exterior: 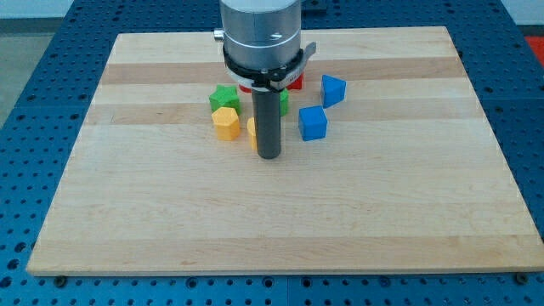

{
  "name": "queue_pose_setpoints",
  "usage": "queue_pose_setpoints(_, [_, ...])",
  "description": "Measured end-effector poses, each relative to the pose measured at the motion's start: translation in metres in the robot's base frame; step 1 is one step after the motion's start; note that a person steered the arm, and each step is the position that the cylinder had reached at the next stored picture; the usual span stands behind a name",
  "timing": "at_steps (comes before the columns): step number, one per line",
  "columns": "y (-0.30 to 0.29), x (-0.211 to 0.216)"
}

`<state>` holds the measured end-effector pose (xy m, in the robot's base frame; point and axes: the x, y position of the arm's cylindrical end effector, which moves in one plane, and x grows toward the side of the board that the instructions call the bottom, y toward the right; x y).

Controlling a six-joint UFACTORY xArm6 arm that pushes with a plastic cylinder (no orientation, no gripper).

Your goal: Push the blue cube into the yellow heart

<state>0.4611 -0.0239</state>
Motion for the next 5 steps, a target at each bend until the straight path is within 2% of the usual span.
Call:
queue_pose_setpoints(2, [0.002, 0.0])
queue_pose_setpoints(5, [0.074, -0.007])
